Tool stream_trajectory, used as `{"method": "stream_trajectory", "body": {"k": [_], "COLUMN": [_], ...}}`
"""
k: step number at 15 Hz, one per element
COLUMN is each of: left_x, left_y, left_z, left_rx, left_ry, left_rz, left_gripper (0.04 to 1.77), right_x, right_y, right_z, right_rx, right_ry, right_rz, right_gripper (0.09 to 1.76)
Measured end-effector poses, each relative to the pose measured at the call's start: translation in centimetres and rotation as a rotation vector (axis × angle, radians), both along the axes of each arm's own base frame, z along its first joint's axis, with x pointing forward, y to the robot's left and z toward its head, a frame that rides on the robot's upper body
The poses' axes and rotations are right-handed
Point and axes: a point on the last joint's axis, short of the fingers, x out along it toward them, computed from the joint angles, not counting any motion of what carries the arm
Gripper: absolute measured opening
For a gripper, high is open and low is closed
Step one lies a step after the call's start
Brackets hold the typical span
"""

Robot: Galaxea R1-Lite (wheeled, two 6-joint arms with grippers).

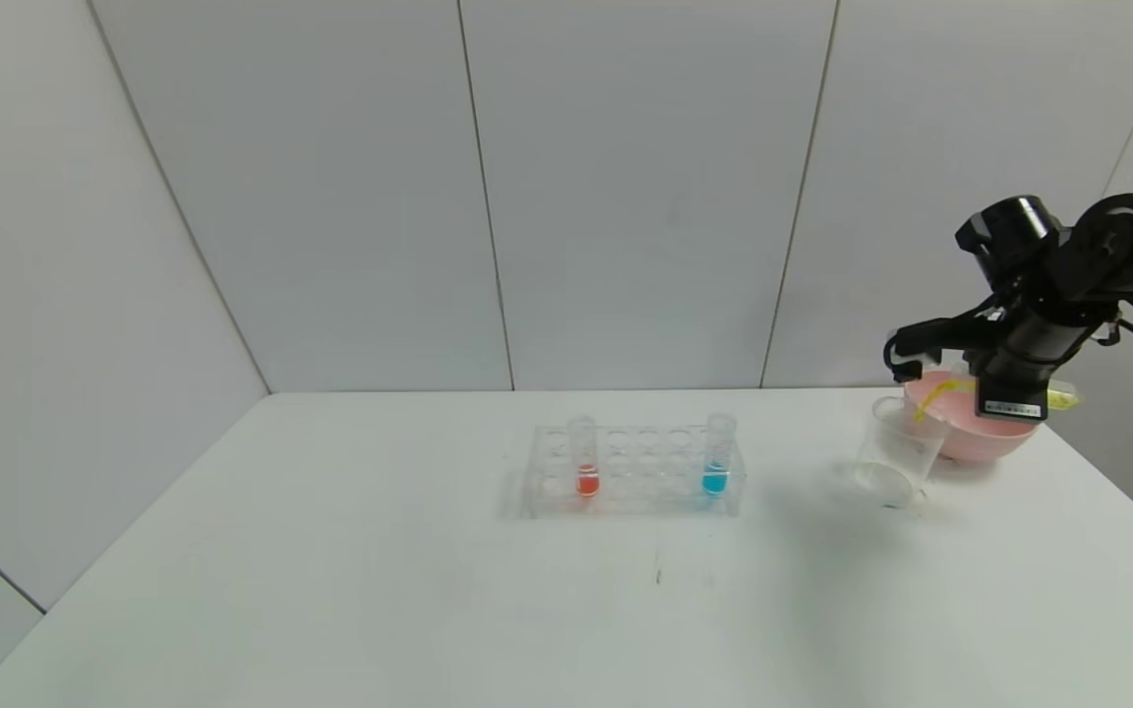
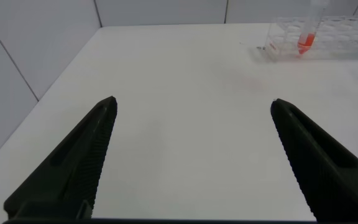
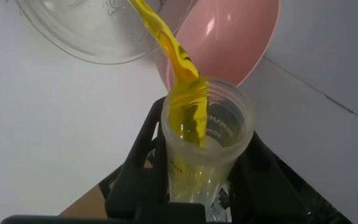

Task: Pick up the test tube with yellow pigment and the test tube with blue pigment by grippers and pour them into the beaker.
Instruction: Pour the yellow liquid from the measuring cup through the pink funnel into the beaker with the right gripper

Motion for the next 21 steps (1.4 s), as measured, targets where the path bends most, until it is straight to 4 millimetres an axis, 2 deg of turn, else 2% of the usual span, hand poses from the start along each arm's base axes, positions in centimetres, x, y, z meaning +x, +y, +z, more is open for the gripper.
{"method": "stream_trajectory", "body": {"k": [12, 21], "left_x": [0.0, 0.0], "left_y": [0.0, 0.0], "left_z": [0.0, 0.0], "left_rx": [0.000, 0.000], "left_ry": [0.000, 0.000], "left_rz": [0.000, 0.000], "left_gripper": [1.76, 1.76], "right_x": [0.3, -0.2], "right_y": [1.4, 2.0], "right_z": [-0.6, 0.1], "right_rx": [-0.139, -0.294], "right_ry": [0.025, 0.060], "right_rz": [-0.006, 0.005], "right_gripper": [0.60, 0.60]}}
